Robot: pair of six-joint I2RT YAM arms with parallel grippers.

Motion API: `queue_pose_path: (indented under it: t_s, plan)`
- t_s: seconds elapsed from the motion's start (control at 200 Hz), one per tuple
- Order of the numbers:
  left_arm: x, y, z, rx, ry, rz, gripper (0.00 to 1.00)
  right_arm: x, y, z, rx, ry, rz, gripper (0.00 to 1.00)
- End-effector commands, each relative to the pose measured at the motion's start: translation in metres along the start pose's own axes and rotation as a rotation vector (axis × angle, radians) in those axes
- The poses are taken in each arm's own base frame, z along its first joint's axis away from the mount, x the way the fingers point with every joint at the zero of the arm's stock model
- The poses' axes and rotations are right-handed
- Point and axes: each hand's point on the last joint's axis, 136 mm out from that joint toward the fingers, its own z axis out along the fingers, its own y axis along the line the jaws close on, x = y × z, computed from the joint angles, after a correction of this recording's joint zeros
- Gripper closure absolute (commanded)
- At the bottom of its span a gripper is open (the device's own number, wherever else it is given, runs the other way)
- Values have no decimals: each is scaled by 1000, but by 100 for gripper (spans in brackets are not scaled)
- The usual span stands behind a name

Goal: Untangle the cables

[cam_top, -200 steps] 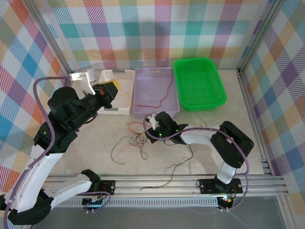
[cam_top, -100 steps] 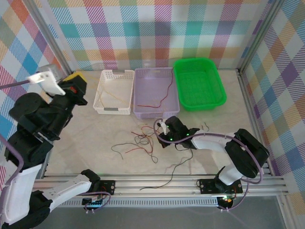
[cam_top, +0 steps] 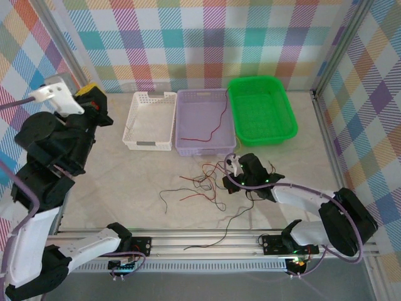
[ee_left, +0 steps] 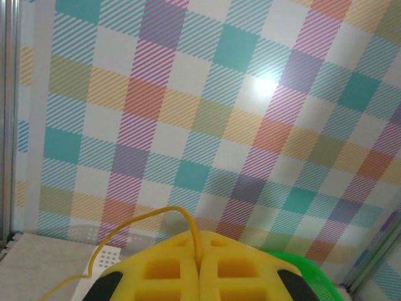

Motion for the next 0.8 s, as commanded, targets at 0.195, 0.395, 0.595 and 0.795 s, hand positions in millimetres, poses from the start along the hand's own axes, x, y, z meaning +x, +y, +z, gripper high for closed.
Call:
queue_pose_path:
  t_s: [0.195, 0.395, 0.595, 0.795]
  plan:
    - [4, -8, 38, -66, -55, 118, 100, -14, 31, -38, -132, -113, -17, 100]
    - [13, -17, 64, -82, -60, 168, 100, -26, 51, -76, -202, -209, -44, 100]
    - [25, -17, 91, -108, -34, 186, 100, -26, 63, -104, -245, -250, -61, 100]
    - [43, -11, 122, -119, 8, 150, 100, -24, 70, -121, -273, -275, -68, 100]
